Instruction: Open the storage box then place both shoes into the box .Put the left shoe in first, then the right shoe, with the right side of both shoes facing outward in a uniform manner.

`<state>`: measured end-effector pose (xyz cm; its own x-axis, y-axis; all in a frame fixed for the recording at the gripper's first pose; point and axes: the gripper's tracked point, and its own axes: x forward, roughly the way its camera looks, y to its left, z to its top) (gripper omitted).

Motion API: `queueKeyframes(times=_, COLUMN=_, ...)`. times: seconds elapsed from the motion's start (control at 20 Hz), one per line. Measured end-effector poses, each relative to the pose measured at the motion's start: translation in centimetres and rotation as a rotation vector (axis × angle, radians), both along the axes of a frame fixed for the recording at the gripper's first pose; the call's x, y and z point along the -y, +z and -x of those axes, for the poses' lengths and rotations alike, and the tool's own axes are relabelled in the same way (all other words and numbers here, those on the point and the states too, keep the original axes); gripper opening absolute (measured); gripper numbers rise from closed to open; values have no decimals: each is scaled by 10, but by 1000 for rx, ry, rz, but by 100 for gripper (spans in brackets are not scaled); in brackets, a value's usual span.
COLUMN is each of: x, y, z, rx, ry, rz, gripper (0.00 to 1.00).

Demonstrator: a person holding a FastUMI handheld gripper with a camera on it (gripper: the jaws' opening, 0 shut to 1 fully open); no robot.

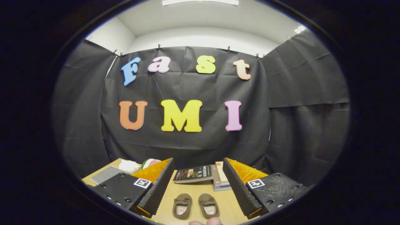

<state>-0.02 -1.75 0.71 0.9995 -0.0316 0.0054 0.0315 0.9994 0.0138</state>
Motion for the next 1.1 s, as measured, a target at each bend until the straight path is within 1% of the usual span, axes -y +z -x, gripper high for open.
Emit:
queueKeyframes(times=0.1, x=-1, y=0, z=-1, rx=1, ry=3, rz=4, gripper=95)
queueKeyframes(times=0.2, x=-9, y=-2, z=-4, rx=-4, ry=30, rz=1, gripper=95)
queueKeyframes(times=0.35, x=-35, y=-10, z=-13, rx=-23, ry=104, rz=-14, gripper=95)
queueKeyframes(times=0.45, x=-65, y=-21, z=-21, rx=-46, ry=180, rz=-47, gripper=95)
queueKeyframes(times=0.55, x=-94, y=-40, z=-29, rx=-85, ry=252, rz=-78, gripper=96)
queueKeyframes(times=0.75, x=-155, y=-96, z=-45, rx=-195, ry=365, rz=-130, gripper=96)
queueKeyframes(times=0.9, x=-193, y=-145, z=-60, rx=-297, ry=411, rz=-163, gripper=95)
queueKeyframes(times=1.1, x=-230, y=-195, z=-72, rx=-395, ry=455, rz=-178, gripper=95)
